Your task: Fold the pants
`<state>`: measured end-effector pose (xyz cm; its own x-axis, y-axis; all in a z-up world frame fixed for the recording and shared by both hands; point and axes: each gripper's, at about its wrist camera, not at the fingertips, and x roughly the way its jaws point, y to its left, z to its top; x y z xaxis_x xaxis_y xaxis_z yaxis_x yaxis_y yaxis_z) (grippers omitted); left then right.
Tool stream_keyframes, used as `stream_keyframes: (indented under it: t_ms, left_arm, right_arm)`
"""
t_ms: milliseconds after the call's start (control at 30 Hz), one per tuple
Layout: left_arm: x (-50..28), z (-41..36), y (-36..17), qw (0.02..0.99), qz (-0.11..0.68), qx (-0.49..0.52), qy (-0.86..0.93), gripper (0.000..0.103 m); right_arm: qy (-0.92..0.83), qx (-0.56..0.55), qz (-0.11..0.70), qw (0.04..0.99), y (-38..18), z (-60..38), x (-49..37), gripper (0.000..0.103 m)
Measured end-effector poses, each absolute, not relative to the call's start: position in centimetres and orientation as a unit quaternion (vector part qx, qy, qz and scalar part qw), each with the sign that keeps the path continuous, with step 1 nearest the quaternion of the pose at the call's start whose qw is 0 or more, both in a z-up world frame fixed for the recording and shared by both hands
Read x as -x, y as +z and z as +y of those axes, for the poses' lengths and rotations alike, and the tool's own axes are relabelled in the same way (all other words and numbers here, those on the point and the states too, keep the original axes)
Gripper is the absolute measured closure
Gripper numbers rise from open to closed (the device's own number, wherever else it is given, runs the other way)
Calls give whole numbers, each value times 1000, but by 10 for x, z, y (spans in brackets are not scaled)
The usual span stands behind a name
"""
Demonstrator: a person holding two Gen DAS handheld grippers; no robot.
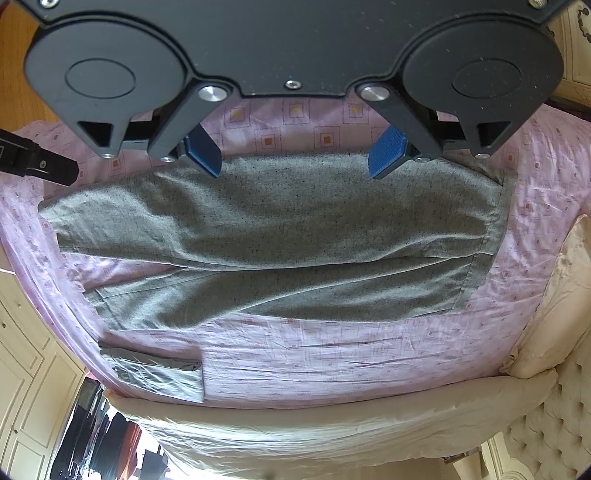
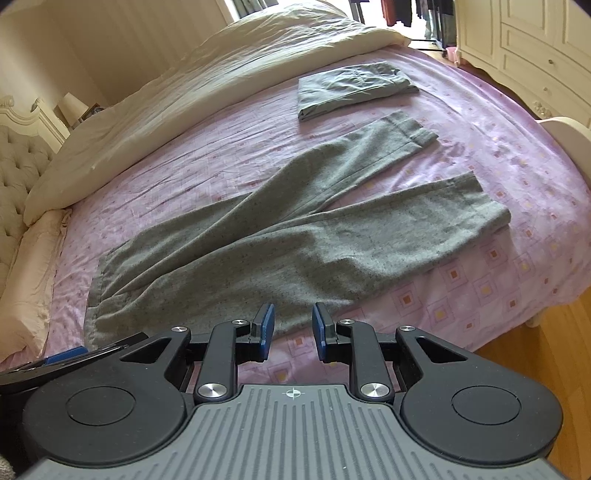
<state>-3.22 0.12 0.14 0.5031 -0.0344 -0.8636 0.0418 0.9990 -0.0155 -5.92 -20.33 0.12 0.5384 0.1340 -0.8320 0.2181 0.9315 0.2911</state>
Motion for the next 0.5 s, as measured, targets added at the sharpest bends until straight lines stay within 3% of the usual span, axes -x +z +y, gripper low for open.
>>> stream_keyframes:
  t_ms: [500]
  left_arm:
    - [32,2,2,866,499,-6,-23,16]
  right_arm:
    - [-25,-189,479,857,1,-199,57,80]
